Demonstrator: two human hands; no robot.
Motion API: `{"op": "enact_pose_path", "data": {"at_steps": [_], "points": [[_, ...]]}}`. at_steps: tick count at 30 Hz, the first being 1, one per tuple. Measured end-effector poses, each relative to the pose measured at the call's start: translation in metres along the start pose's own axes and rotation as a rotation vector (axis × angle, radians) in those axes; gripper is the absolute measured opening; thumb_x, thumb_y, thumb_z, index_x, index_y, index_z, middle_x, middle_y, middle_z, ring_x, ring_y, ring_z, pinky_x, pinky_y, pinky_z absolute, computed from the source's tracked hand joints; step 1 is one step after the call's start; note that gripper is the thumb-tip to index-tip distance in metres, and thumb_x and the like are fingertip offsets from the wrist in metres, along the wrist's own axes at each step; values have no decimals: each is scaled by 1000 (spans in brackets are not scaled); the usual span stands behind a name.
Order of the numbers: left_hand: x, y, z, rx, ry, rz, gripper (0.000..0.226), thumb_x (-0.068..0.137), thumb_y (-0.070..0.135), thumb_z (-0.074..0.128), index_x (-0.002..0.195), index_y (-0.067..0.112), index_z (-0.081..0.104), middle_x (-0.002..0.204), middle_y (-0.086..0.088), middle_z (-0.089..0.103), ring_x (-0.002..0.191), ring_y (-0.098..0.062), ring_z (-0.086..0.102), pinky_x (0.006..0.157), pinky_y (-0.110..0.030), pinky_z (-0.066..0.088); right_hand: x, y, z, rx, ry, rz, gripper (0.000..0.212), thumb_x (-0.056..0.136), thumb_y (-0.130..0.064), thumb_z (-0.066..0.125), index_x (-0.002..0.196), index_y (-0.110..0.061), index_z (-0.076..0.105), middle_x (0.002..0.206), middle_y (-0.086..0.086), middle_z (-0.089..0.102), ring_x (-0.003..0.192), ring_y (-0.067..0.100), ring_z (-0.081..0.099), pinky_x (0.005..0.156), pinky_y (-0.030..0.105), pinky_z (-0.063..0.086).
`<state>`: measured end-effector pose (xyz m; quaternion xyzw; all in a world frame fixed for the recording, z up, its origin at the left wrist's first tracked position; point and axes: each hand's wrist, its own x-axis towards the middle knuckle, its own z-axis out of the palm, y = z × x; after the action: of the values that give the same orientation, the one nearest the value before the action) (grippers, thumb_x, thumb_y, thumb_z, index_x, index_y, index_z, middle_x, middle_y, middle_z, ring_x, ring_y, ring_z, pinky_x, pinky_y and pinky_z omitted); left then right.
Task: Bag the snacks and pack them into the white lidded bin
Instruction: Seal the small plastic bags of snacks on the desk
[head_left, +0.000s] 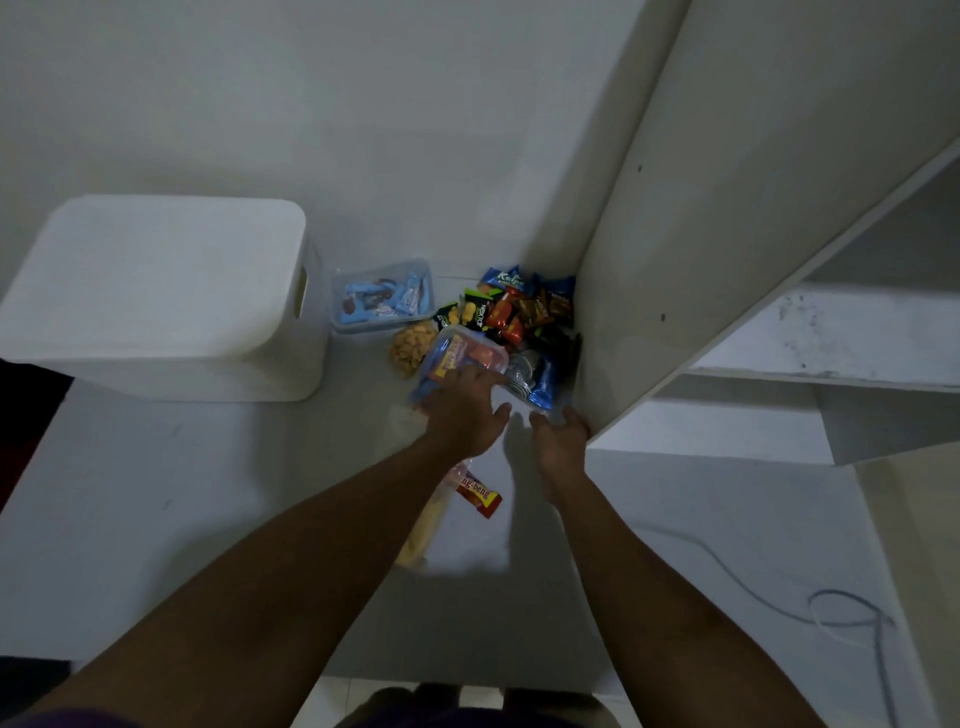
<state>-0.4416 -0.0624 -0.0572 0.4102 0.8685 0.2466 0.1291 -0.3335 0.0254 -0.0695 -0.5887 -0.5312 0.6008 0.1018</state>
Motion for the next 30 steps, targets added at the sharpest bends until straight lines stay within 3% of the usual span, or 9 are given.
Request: {"op": "enact_pose_path", "data": {"at_steps": [4,7,10,12,15,18,21,26,30], "points": [[11,11,2,77,-84,27,41,89,30,61,128,18,60,129,-8,61,121,-33,50,96,-46,41,-12,2,-2,-215,74,-278,48,97,-15,55,143,-6,45,145,14,45,131,29,48,111,34,39],[21,20,2,59,-154,36,46,89,31,50,134,21,55,130,-6,59,120,-31,52,97,-48,43,-16,1,-10,-267,82,-391,38,98,-10,53,136,-4,53,135,12,52,122,25,53,94,18,35],[33,31,2,114,-278,121,55,93,14,55,146,24,40,130,-7,59,105,-24,61,79,-40,52,-14,3,-17,-287,68,-505,28,97,-10,54,123,-6,64,124,9,61,109,20,60,81,5,35],[40,37,-1,129,-367,150,69,92,5,58,150,27,30,131,-9,59,88,-20,65,63,-30,53,-11,3,-20,-283,55,-553,22,96,-8,55,113,-8,69,114,8,67,91,7,60,75,-2,36],[50,39,-6,172,-383,192,69,90,2,59,149,26,34,136,-11,55,91,-23,64,62,-28,48,-11,2,-28,-281,57,-621,16,91,-5,61,101,-7,72,98,7,69,79,-3,57,72,-2,39],[58,36,-15,251,-263,266,40,90,15,60,129,23,57,125,-9,54,106,-26,58,77,-42,50,-13,-2,-33,-239,81,-707,12,85,-3,67,95,-5,73,90,4,66,77,8,60,72,2,43],[62,44,-31,322,-116,315,27,90,32,60,114,24,65,121,-6,49,114,-26,45,86,-43,40,-19,-13,-34,-200,118,-789,11,85,-4,67,95,-7,71,92,5,65,83,16,63,74,19,52],[61,54,-64,348,-72,343,19,87,38,59,102,33,69,128,5,50,118,-24,39,90,-42,29,-32,-39,-39,-76,123,-716,17,94,-7,58,107,-17,54,92,-14,55,87,-2,57,73,6,46],[49,53,-89,315,-108,296,18,86,38,61,101,33,69,116,8,62,114,-22,43,94,-43,31,-38,-48,-41,-67,90,-712,6,95,-11,59,100,-15,59,87,-4,61,81,9,60,67,5,44]]}}
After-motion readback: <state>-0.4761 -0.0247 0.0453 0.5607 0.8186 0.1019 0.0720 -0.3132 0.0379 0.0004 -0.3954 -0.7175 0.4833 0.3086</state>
